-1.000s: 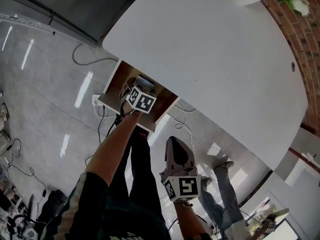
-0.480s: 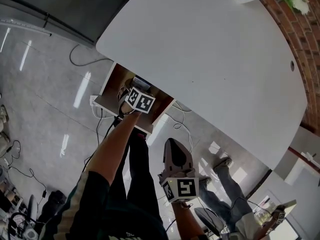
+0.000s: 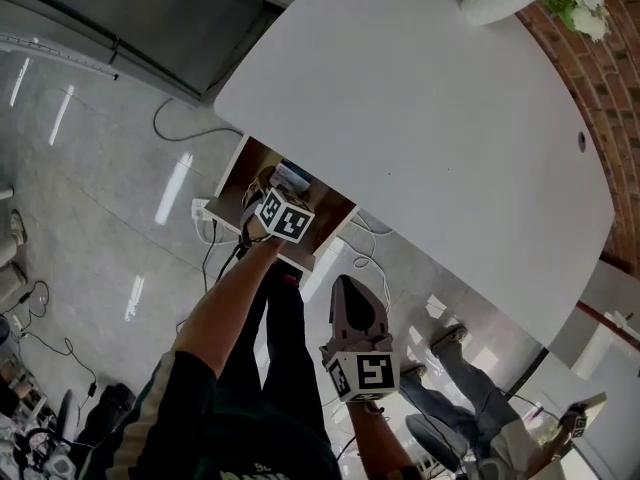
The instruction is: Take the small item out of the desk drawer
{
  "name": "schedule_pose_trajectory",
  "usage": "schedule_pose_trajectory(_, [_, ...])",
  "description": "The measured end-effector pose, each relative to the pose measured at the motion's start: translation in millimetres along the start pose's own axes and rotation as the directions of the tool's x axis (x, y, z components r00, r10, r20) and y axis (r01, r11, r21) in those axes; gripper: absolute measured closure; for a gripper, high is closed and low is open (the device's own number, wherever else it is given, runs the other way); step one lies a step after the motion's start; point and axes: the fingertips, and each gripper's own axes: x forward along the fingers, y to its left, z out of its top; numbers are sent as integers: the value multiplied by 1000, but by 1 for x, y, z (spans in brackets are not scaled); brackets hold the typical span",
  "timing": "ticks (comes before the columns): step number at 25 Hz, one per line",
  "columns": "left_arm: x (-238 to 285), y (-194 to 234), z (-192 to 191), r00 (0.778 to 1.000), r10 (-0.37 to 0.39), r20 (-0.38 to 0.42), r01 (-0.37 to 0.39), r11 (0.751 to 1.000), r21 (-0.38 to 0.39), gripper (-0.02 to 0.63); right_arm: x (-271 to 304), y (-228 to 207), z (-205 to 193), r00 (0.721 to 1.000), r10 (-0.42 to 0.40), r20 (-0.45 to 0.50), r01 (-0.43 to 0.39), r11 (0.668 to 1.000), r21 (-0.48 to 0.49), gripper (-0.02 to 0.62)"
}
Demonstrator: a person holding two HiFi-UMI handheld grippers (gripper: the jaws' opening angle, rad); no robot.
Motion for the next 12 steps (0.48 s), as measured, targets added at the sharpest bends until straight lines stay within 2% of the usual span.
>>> schedule_pose_trajectory(2, [-15, -1, 6, 1000, -5, 26, 5, 1000, 4, 181, -1, 5, 5, 1000, 16, 13, -16, 1000, -23, 571])
schedule_pose_trajectory(5, [-42, 0, 17, 998, -4, 66, 2, 1000, 17, 181, -5, 13, 6, 999, 31, -33, -33, 998, -60, 571])
schedule_pose_trajectory(8, [-65, 5, 20, 995, 3, 97, -3, 1000, 4, 181, -7, 22, 22, 999, 40, 28, -39, 999, -31, 571])
schedule_pose_trajectory(12, [-107, 8, 19, 991, 15, 130, -13, 1000, -18, 181, -20, 35, 40, 997, 59, 44, -57, 997, -41, 571])
